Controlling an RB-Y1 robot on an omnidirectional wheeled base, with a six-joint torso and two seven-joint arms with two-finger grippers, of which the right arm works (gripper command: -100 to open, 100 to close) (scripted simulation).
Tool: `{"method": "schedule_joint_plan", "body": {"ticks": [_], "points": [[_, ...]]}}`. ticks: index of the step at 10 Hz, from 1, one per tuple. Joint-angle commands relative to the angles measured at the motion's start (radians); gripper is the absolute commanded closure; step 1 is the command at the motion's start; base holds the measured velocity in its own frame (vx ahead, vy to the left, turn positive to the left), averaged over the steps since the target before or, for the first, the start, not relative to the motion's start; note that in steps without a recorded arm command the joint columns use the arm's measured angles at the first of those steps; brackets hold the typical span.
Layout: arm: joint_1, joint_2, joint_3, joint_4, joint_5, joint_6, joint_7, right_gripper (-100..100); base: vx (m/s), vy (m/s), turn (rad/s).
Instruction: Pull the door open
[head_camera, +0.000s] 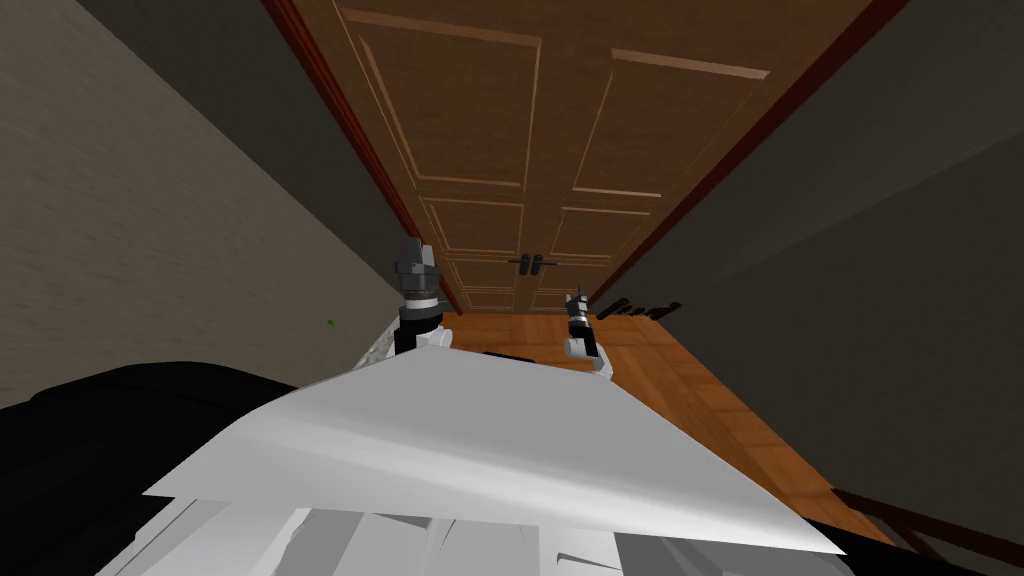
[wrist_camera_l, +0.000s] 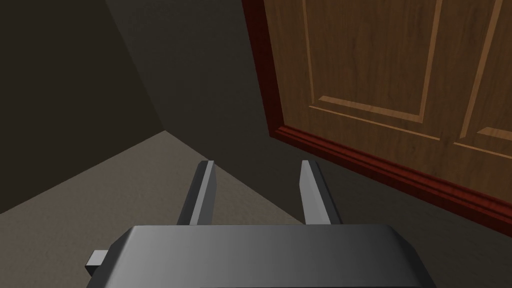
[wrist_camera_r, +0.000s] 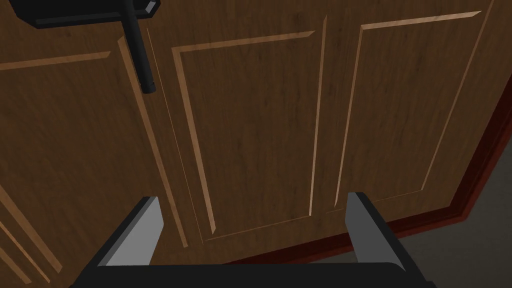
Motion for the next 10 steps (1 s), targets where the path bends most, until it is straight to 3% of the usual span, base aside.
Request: {"method": "schedule_joint_plan", "body": {"ticks": [1,2,10], "points": [[-0.028,-0.01,0.004,0.05,-0.001,0.003,-0.003,-100,0.11,0.019,0.14],[-0.028,-0.01,0.004,0.052,-0.001,0.003,-0.003,-100,0.07,0.013,0.036],[-0.131,-0.069,0.018,0.256,-0.012,0.021,-0.027,-100,0.099,0.006,0.089]]}}
